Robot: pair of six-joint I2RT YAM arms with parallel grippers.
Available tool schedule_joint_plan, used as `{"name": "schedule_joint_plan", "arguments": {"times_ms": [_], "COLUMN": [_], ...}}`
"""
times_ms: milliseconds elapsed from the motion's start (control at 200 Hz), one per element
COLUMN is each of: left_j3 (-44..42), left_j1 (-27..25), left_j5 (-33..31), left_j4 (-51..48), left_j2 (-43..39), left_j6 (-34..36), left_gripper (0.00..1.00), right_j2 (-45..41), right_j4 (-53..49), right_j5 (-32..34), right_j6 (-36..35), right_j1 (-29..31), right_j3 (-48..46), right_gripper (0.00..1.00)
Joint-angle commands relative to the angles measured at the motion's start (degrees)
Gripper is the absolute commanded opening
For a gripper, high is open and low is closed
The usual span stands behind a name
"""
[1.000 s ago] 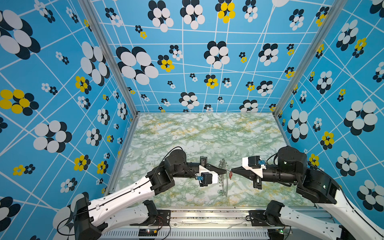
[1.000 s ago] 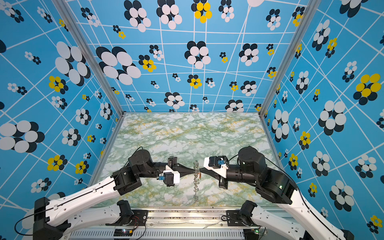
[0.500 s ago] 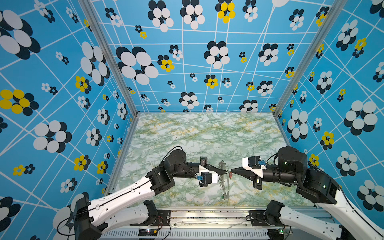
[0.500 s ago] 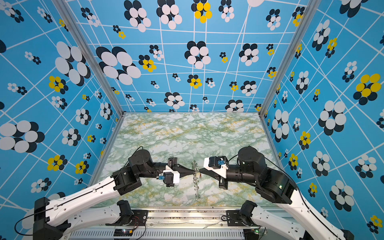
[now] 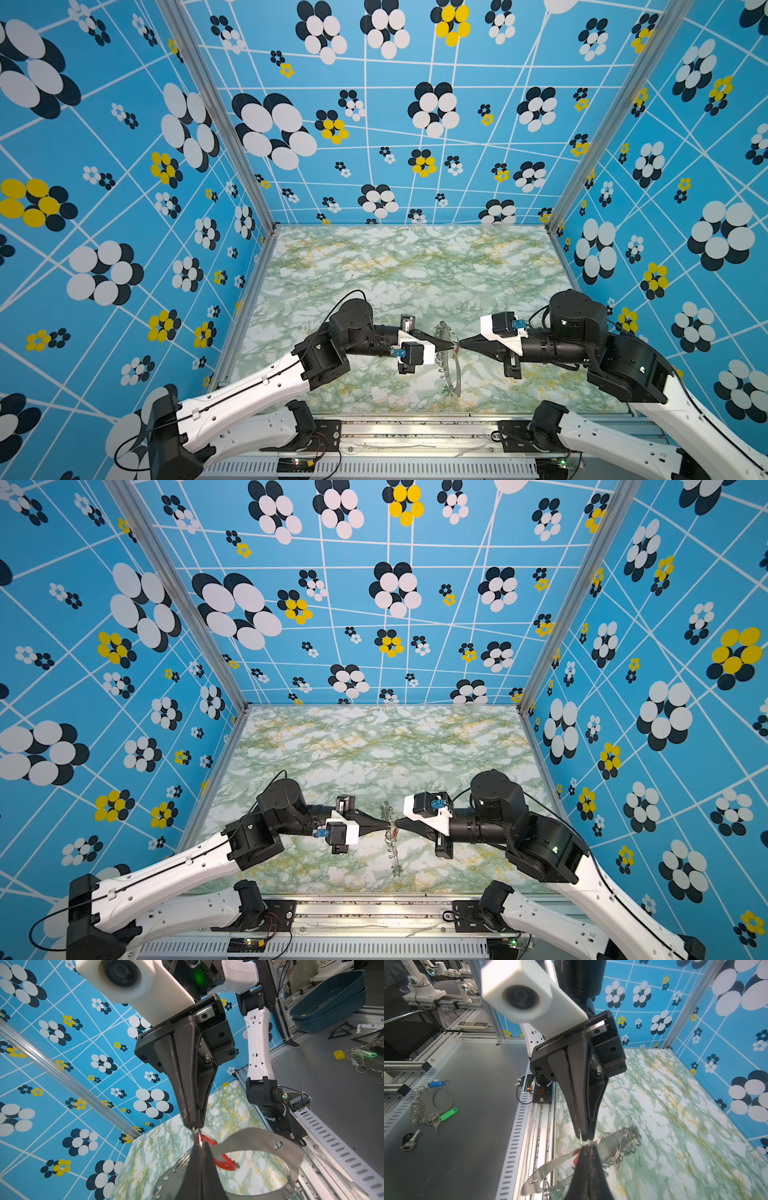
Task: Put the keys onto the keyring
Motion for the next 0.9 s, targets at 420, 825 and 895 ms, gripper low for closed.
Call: {"name": "schedule_joint_plan", "arguments": {"times_ms": [420,825,895], "left_j3": [3.25,4.85,5.27], "left_j1": [-0.59,-0.57,-0.49], "left_j5": [5.72,6.69,6.87], "left_j4": [1.93,-1.58,-2.27], "left_j2": [1.26,2.31,2.48], "left_j6": [-1.39,-1.22,-1.24], "left_gripper": [0.0,0.0,0.0], "right_j2": [0.84,1.05,1.14], "right_j4": [4.35,4.08,3.95], "right_j5": [1.25,1.41,1.13], "right_j6": [1.32,1.24,1.14], "right_j1": [0.01,-0.02,0.01], "right_j3": [0.99,1.32,1.31], "right_gripper": [0.0,0.0,0.0]}}
